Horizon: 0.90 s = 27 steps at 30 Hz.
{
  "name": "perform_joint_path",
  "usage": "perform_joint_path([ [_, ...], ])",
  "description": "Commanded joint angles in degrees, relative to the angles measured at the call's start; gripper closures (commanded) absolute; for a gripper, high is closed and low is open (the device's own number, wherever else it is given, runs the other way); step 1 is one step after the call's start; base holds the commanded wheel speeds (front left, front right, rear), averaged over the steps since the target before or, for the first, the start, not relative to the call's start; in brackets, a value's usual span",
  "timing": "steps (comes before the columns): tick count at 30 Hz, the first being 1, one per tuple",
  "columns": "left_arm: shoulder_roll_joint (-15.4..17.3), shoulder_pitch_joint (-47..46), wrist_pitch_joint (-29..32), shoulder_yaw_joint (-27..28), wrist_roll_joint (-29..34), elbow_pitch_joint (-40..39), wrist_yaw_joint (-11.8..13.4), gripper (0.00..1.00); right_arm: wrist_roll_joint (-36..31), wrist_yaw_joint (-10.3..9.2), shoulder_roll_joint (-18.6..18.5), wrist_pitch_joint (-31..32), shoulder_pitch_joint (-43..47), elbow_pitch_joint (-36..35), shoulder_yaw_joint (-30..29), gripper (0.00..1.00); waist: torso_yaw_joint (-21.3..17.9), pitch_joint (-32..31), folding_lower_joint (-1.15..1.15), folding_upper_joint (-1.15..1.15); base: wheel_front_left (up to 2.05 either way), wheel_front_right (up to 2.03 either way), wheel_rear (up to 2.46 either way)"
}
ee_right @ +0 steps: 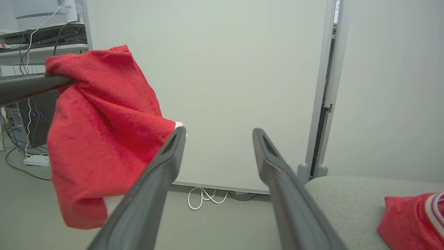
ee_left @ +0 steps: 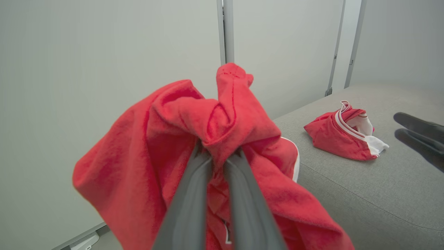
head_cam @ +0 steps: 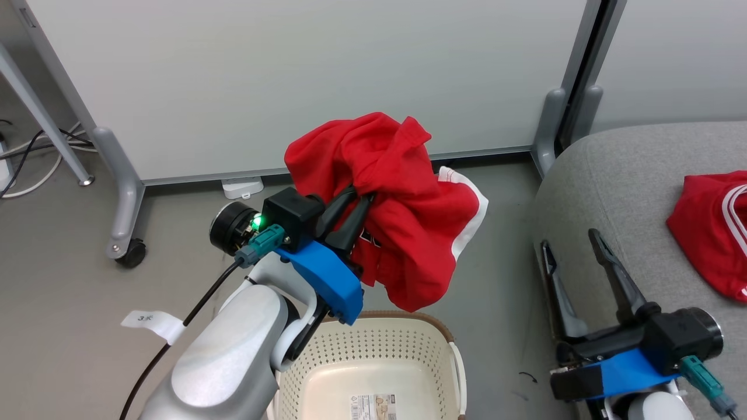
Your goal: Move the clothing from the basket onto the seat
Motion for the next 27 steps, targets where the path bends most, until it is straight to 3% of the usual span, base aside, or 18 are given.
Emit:
perform_joint_path([
  [1,0.3,0.6,0.1,0.1,-0.1,-0.4,0.3,1.00,-0.3,0.03,0.1,0.0,-1.0,-0.4,0.8,0.00,0.1,0.0,0.00,0.00,0.00,0.00,0.00],
  [16,-0.2,-0.7,-0.5,-0.9,-0.2,-0.7,0.7,1.00,-0.5,0.03,-0.7,0.0,-8.5,4.1,16.7,0.00,0.9,0.5,0.00,0.00,0.00,0.00,0.00],
  [27,-1.6,-2.5,-1.4,-2.2,0.2,-0.1,0.4,1.00,-3.1,0.03,-0.1,0.0,-18.3,17.4,22.0,0.00,2.5,2.3,0.00,0.00,0.00,0.00,0.00],
])
